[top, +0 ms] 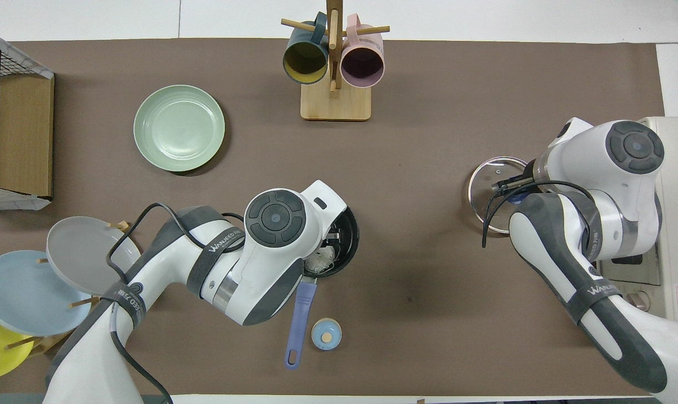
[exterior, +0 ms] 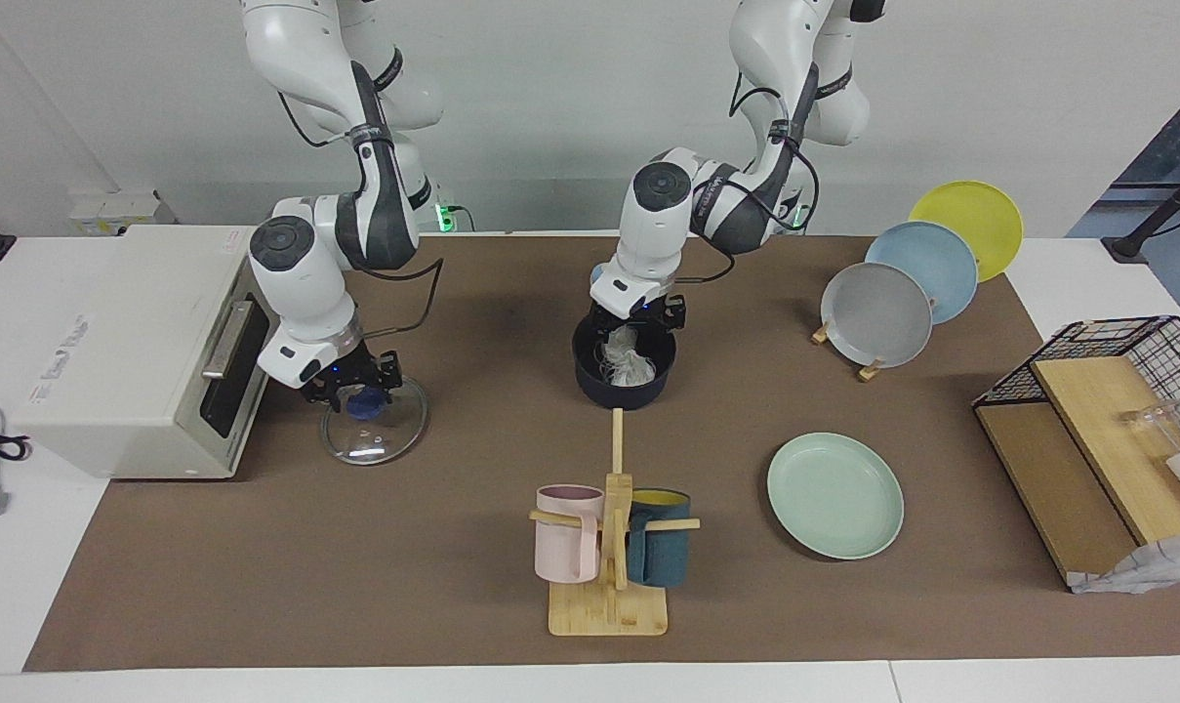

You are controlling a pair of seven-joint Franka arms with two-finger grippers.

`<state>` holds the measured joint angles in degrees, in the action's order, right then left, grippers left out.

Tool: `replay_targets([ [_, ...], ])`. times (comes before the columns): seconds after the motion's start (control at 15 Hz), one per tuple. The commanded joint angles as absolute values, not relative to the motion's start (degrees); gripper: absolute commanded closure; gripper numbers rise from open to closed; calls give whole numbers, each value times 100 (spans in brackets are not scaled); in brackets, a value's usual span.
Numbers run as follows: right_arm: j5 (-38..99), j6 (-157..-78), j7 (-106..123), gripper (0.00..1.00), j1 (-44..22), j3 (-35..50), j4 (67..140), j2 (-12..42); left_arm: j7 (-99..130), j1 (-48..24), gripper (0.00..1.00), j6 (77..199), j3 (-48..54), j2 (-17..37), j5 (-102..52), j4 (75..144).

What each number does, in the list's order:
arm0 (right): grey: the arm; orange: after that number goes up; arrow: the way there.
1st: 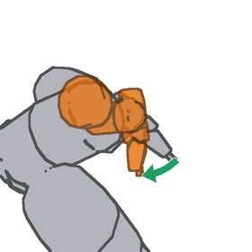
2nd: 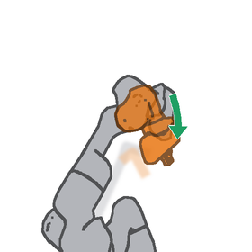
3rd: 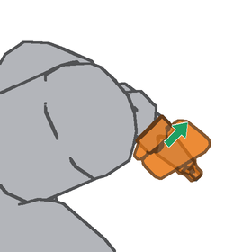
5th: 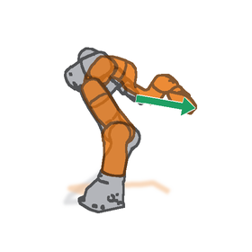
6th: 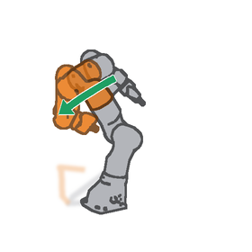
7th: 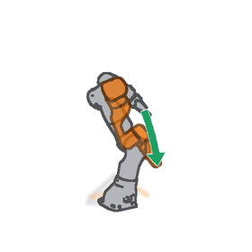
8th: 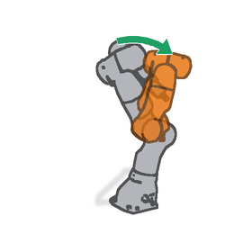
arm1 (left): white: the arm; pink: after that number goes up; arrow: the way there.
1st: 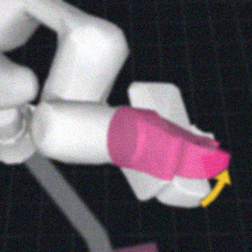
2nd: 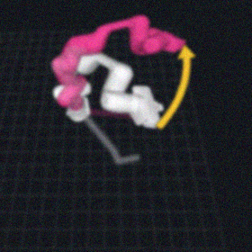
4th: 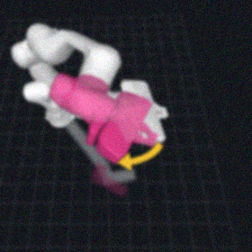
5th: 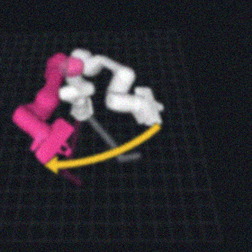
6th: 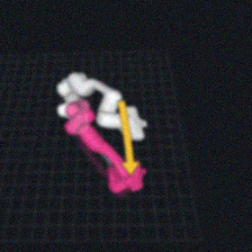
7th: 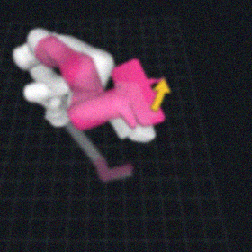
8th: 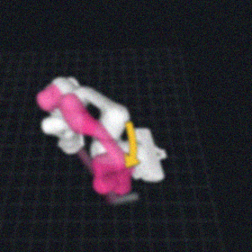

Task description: Transfer vermicelli from pot to plate

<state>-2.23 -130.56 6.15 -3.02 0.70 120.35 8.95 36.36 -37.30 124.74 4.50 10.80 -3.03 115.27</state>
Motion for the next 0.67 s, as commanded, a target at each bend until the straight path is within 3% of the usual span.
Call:
replay_targets([
  [0.0,-114,-13000,729,0,-220,132,11919,861,3726,-3893,0,12726,360,1116,-387,11654],
  [0.2,-114,-12439,729,0,-220,132,11471,862,3727,-3955,0,12981,360,1326,-387,11690],
  [0.53,-105,-10358,677,0,-228,132,9812,826,3683,-3964,1,13052,360,1371,-378,11689],
  [0.6,-105,-9988,607,0,-246,141,9495,817,3683,-3964,22,13052,360,1371,-378,11689],
])
